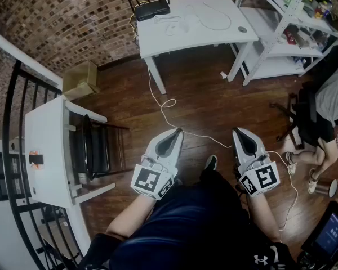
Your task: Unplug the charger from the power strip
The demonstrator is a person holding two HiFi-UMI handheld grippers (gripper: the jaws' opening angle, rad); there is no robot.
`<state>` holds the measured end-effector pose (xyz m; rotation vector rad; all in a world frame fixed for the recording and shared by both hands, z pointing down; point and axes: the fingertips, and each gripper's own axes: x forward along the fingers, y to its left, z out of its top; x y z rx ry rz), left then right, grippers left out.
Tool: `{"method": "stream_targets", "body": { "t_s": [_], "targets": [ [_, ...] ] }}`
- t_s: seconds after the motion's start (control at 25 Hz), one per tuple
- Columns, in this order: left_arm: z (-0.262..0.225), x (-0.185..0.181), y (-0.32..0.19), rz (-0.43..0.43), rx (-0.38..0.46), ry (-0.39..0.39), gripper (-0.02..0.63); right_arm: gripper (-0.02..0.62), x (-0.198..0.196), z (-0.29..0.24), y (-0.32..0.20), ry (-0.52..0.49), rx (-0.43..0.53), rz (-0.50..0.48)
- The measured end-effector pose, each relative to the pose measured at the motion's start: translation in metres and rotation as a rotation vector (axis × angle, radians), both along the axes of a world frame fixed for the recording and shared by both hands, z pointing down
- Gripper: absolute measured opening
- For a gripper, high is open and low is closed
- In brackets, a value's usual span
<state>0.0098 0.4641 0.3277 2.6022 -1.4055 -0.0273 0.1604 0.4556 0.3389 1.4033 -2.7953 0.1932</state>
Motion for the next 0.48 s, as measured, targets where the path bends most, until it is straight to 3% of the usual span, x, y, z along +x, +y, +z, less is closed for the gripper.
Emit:
{"method": "stream_targets", "body": {
  "t_s": [0.28, 0.48],
  "targets": [
    [-0.023, 0.046, -0.065, -0.079, 0.007, 0.043, 0.005, 0.003, 0.054, -0.006, -0.071, -0.043, -0.042, -0.07],
    [-0.012, 0.033, -0.106, -0.143, -0.025, 0.027, 0.005, 0.003, 0.045, 0.004, -0.112, -0.005, -0.042, -0.153]
  ]
}}
